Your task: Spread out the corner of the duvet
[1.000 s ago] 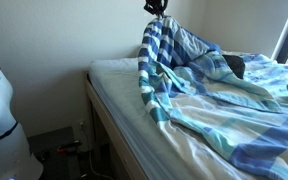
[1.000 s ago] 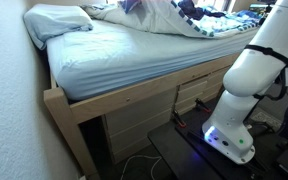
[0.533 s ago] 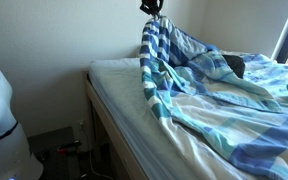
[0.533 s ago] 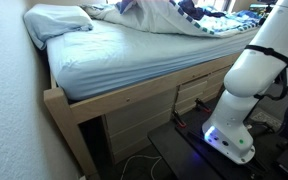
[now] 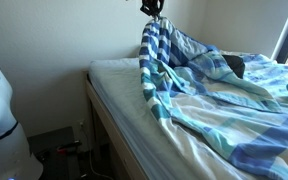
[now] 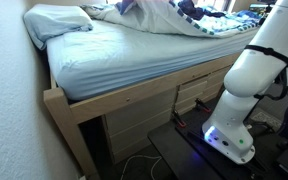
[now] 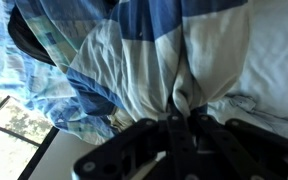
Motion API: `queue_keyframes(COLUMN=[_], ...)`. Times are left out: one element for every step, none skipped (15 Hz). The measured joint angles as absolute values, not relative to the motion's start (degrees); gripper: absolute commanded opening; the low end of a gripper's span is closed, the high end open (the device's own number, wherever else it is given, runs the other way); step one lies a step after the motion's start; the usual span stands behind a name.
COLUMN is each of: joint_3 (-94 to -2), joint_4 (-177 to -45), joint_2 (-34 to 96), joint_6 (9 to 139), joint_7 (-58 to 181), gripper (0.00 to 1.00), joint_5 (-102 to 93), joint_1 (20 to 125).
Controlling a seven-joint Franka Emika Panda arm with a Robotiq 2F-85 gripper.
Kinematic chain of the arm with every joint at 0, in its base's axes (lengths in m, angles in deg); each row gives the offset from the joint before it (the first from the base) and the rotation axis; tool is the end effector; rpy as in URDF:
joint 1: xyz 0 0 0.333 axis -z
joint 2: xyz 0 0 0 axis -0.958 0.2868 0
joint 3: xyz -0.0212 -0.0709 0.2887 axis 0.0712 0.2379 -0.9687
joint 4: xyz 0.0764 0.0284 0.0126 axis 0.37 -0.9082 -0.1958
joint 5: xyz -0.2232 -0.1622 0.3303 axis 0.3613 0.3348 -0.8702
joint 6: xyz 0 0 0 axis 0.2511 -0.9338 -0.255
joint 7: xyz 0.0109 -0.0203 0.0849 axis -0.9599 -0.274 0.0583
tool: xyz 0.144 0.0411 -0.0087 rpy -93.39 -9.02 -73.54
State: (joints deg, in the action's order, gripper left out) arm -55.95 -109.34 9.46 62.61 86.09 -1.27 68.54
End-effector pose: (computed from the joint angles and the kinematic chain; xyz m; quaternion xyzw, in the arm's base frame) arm 0.6269 0.0888 0.6839 0.9125 0.2483 0.3127 0.0886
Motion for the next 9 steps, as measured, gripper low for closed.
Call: queue_keyframes(joint_3=[-56.1, -56.3, -56.6, -57.0, -57.4, -57.7, -58.1, -58.4, -58.6], joint_4=[-109.5, -109.7, -109.8, -109.9, -110.0, -110.1, -110.4, -110.9, -111.4], joint_2=[9.5, 9.5, 9.5, 9.4, 9.4, 9.3, 9.0, 8.8, 8.5], joint_6=[62.6, 62.5, 62.4, 62.2, 61.9, 61.6, 61.5, 61.4, 61.2], joint_7=[86.1, 86.1, 86.1, 86.1, 86.1, 86.2, 86.2, 86.3, 86.3], gripper=[0.02, 0.02, 0.02, 0.02, 0.02, 0.02, 0.02, 0.02, 0.02], joint_5=[-1.3, -1.3, -1.3, -1.3, -1.3, -1.3, -1.3, -1.3, -1.3], joint_1=[68.3, 68.1, 67.8, 67.4, 67.1, 66.7, 66.3, 65.9, 65.6])
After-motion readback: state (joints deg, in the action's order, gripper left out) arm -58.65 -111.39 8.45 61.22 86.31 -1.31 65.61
